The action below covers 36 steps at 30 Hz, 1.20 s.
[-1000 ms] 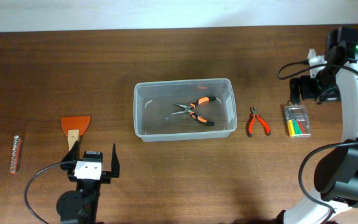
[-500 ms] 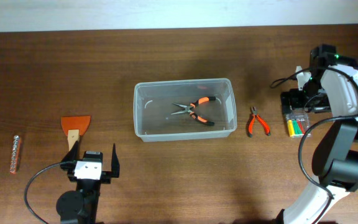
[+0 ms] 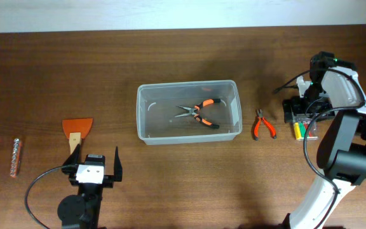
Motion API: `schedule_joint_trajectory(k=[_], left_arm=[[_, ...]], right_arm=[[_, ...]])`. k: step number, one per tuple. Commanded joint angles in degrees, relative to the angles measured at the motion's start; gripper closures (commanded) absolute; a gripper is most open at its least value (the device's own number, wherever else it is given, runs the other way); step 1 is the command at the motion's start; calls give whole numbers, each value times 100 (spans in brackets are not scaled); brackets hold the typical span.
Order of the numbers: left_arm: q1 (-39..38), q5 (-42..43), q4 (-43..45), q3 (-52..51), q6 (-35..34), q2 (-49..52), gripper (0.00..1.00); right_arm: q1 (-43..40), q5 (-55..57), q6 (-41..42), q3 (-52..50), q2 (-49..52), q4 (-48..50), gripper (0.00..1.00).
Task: Pack container
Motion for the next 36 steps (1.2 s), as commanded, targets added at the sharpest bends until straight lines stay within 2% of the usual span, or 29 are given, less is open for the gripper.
schedule_joint_trajectory(k=[1,10,36], left_arm=[[37,-37,20,-39,-68,-52,1],[37,-37,20,-39,-68,-52,1],[37,-37,20,-39,-68,-52,1]], right_arm=[[-94,90,66,-24,66,0,1],[-431,-496,-129,-24,66,-28,1],[-422,-713,-409,-24,66,92,2]])
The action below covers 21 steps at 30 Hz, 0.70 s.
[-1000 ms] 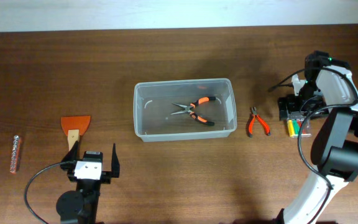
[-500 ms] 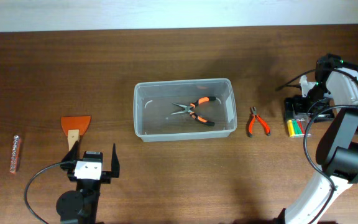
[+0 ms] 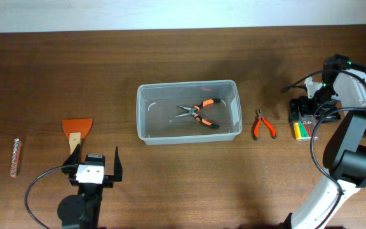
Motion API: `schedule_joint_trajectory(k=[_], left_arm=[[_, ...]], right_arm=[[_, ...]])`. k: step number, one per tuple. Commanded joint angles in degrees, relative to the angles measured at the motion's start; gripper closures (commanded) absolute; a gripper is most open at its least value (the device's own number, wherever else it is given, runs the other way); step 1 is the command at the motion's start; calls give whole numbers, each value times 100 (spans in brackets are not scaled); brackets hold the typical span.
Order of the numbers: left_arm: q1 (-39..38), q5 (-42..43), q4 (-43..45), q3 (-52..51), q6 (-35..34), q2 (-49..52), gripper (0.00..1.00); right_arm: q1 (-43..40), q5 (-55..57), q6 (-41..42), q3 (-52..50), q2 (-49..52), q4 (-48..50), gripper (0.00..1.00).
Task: Pack container
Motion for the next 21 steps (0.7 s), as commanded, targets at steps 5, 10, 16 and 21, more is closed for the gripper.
schedule_joint_trajectory(k=[5,10,16,21], left_arm=[[37,-37,20,-39,-68,-52,1],[37,-37,20,-39,-68,-52,1],[37,-37,20,-39,-68,-52,1],[37,-37,20,-39,-68,-52,1]], right_arm=[[20,-83,-131,-26,63,48,1],[9,-87,-175,-26,63,90,1],[9,-90,-236,-26,63,103,1],[9,-90,-238,-26,63,109,1]])
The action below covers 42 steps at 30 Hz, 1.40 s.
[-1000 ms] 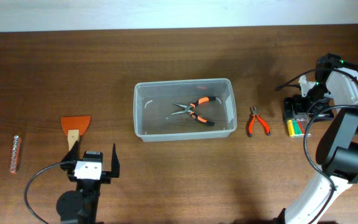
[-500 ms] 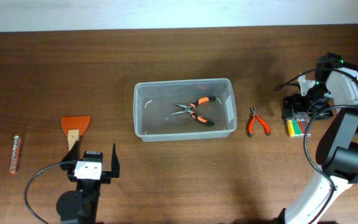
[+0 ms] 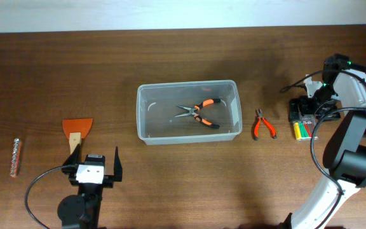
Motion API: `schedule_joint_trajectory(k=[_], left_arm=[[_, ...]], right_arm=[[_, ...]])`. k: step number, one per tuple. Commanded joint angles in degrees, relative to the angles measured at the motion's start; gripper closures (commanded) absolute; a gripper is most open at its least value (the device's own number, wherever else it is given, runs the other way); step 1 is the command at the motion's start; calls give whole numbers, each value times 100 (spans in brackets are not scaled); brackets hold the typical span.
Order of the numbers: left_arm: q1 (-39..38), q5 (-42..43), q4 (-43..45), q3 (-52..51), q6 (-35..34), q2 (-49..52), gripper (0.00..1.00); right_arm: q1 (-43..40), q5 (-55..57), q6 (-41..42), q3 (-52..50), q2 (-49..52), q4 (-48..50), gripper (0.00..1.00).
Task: Pack container
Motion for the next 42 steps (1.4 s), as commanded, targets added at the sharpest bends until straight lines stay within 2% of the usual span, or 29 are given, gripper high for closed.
schedule_joint_trajectory(k=[1,42], left_arm=[[37,-37,20,-39,-70,-52,1],[37,-37,20,-39,-68,-52,1]], right_arm=[[9,-79,-85,-26,63,26,1],[9,-76,-208,-31,144,236,1]])
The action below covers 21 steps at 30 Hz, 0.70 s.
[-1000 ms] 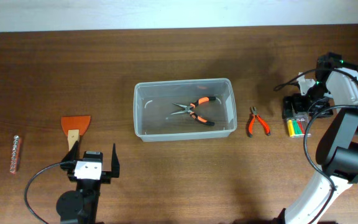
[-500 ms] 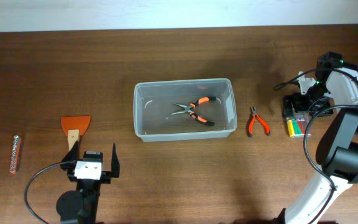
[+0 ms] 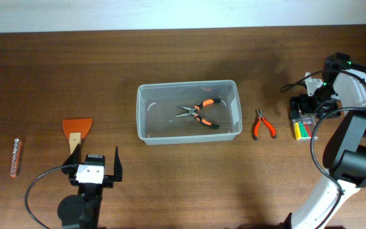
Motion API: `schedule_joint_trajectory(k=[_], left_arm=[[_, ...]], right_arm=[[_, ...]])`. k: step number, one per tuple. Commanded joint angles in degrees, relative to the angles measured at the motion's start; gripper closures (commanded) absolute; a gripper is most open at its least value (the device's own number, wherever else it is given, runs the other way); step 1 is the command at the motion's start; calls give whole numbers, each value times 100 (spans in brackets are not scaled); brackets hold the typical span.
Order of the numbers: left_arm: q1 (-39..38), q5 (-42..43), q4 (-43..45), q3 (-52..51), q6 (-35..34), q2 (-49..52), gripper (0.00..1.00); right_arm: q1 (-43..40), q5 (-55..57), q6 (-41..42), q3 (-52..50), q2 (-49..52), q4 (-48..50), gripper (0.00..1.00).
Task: Pack container
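Note:
A clear plastic container (image 3: 146,137) stands mid-table with orange-handled long-nose pliers (image 3: 199,113) lying inside it. Small red-handled pliers (image 3: 264,125) lie on the wood just right of the container. Further right is a small bundle of yellow, green and red sticks (image 3: 304,131). My right gripper (image 3: 302,110) hangs over the far end of that bundle; its fingers are a dark mass, so whether they are open or shut does not show. My left gripper (image 3: 98,163) rests open near the front left, holding nothing.
An orange scraper with a pale handle (image 3: 77,130) lies just beyond the left gripper. A thin metal bit (image 3: 15,156) lies near the left edge. The right arm's white links (image 3: 348,127) and cable fill the right side.
At first my right gripper was a little left of the coloured bundle's far end, with the arm leaning inward. By the following moment it had shifted right, over the bundle's far end, and it has stayed there. The left arm and all objects have kept their places.

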Motion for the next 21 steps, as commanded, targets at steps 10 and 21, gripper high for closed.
schedule_joint_trajectory(k=[10,21], left_arm=[[37,-37,20,-39,-68,-52,1],[37,-37,20,-39,-68,-52,1]], right_arm=[[7,-76,-74,-31,330,66,1],[9,-72,-74,-31,544,59,1]])
